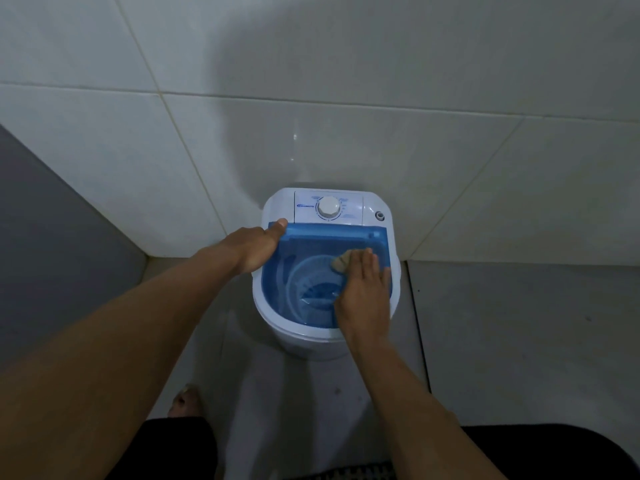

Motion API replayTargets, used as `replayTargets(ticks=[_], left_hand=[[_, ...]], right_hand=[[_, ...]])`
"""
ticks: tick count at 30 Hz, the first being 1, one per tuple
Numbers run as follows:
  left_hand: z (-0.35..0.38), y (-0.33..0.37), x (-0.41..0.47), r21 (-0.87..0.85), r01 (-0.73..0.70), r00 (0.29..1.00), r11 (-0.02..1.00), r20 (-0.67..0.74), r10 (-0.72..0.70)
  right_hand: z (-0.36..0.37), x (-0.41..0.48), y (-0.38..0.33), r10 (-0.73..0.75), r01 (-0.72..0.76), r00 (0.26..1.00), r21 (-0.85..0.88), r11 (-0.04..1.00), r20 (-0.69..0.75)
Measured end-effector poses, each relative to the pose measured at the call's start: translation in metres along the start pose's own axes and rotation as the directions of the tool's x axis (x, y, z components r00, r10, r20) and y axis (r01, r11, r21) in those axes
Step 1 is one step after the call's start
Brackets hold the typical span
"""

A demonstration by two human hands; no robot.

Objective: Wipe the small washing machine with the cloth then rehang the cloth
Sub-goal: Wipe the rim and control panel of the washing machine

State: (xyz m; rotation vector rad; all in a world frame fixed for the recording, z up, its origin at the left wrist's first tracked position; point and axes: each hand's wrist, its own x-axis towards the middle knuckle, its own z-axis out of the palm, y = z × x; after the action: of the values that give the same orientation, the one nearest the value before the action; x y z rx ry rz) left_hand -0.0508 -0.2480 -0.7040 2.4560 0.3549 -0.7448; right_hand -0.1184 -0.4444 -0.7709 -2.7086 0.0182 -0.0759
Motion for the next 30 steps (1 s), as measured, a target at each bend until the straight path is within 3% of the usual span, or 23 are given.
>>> replayTargets(ticks=[4, 9, 16, 21, 30], left_hand=[[0.001, 0.002, -0.001, 0.008, 0.011, 1.000, 1.000, -0.021, -0.011], [0.002, 0.000, 0.000, 0.009, 0.006, 1.000, 1.000, -0.027, -0.006], [0.007, 0.000, -0.005, 0.034, -0.013, 0.999, 0.999, -0.044, 0.015], [0.011, -0.003, -0.005, 0.080, -0.032, 0.999, 0.996, -0.035, 0.035], [0.017, -0.005, -0.004, 0.069, -0.041, 0.999, 0.997, -0.020, 0.043]], right_hand=[[0.028, -0.011, -0.051, -0.188, 0.187, 0.982, 0.016, 0.982, 0.033], [0.052, -0.023, -0.094, -0.439, 0.440, 0.884, 0.034, 0.898, 0.163], [0.040, -0.049, -0.052, -0.612, 0.623, 0.773, -0.022, 0.782, 0.167], [0.027, -0.061, -0.013, -0.593, 0.620, 0.779, -0.108, 0.777, 0.204], [0.001, -0.061, 0.058, -0.406, 0.421, 0.901, -0.079, 0.904, 0.155]])
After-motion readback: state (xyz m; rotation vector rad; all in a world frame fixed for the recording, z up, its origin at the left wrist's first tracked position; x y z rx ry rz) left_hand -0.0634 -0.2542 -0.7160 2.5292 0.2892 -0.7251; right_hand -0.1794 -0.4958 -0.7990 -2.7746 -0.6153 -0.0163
